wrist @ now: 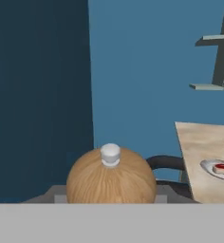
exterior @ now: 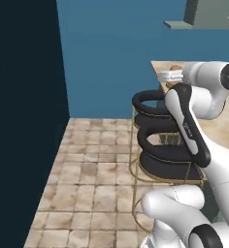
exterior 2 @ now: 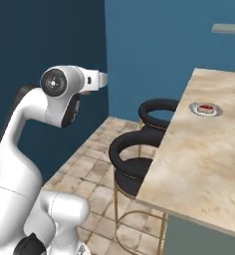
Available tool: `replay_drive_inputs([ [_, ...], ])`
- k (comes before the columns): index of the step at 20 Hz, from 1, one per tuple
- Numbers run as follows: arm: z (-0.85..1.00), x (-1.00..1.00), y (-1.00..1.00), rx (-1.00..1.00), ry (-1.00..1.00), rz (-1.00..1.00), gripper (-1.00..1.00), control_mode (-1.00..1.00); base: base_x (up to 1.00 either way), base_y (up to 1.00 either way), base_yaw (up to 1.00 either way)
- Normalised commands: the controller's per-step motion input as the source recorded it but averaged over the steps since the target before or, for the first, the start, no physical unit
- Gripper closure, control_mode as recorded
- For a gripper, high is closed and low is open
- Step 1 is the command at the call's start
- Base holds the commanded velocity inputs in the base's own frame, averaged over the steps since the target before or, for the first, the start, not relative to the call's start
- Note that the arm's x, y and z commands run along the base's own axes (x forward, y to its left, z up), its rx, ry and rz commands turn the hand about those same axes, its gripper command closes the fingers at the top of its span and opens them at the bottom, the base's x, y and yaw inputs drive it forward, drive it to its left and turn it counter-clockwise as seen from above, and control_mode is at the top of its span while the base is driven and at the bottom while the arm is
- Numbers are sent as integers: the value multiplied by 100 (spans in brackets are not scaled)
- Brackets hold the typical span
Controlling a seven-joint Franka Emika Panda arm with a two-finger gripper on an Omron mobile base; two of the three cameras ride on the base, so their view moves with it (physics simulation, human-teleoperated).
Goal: Retrieve the shaker from the cabinet and place it next the steak on a plate on the dining table.
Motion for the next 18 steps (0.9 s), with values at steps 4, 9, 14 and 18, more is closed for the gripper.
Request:
replay_drive_inputs([
  [4,0,0,0,0,0,0,100,100,71,56,-46],
  [9,0,0,0,0,0,0,100,100,71,62,-46],
  [14,0,0,0,0,0,0,100,100,67,67,-45],
  [18,0,0,0,0,0,0,100,100,67,69,-44],
])
